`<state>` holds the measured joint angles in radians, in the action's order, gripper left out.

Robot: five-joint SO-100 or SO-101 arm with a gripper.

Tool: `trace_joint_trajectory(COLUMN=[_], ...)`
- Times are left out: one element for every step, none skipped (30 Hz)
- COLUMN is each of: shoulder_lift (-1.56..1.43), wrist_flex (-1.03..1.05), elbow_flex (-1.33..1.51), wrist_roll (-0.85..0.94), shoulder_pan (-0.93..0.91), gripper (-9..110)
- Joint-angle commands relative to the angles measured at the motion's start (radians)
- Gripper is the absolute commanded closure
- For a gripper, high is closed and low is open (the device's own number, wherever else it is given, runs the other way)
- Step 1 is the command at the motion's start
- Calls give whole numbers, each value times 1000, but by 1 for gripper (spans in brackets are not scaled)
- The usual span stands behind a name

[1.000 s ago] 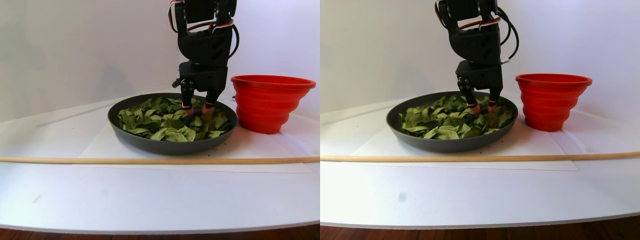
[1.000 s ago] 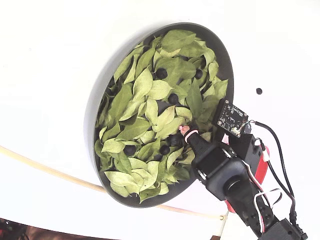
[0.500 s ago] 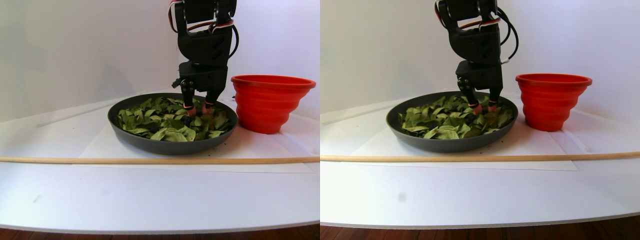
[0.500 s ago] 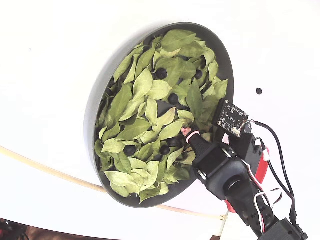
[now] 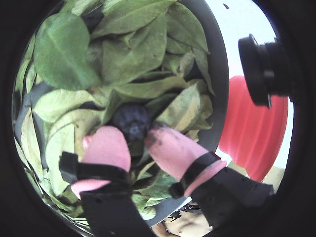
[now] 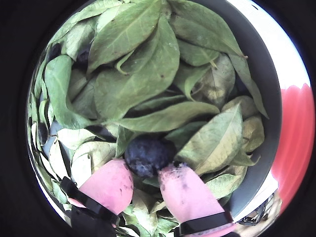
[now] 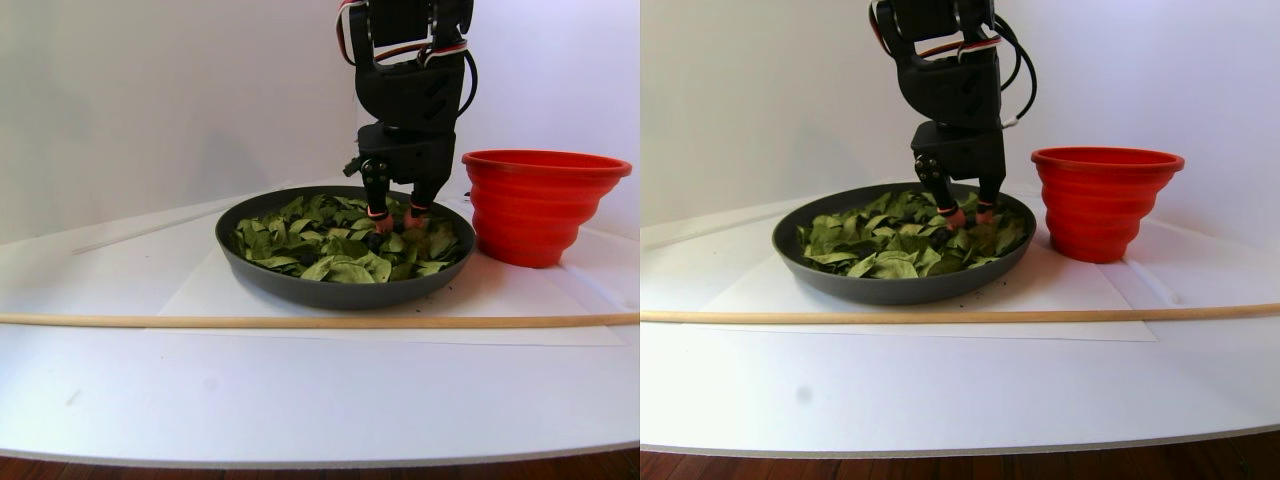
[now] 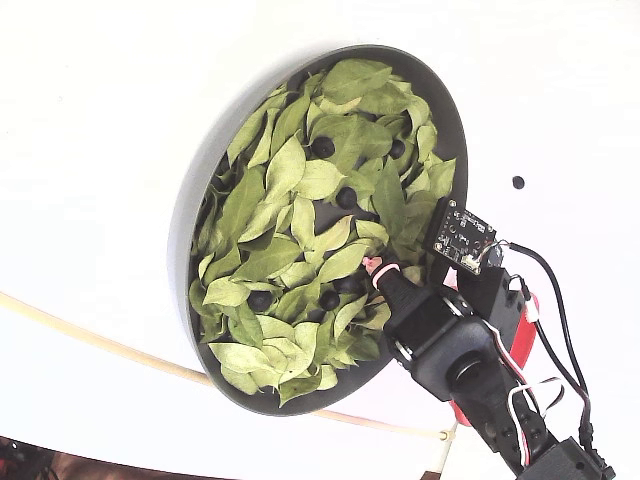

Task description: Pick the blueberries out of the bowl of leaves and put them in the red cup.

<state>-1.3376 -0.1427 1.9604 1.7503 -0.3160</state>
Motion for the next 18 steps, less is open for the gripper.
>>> trace_joint_trajectory(shoulder_lift=[-117,-124,-132,-140,-147,-158,-166,-173,-183,-190,-199,-209,-218,-227,-235,-244,-255,-267], wrist_flex=[-18,-18,-18,-17,-17,-17,-15,-14,-14,-8,0,5,9,18,23,26,32,38], elbow_flex=[5,8,11,14,18,23,28,32,35,37,37,38,41,44,46,51,57,61], wrist_roll=[12,14,14,14,14,14,14,17,18,18,18,18,18,18,20,20,21,21], shoulder_pan=[3,5,6,6,8,8,9,11,11,12,12,14,14,14,14,15,15,15], gripper=[93,93,93,93,93,93,93,93,93,93,93,93,93,93,93,93,93,93])
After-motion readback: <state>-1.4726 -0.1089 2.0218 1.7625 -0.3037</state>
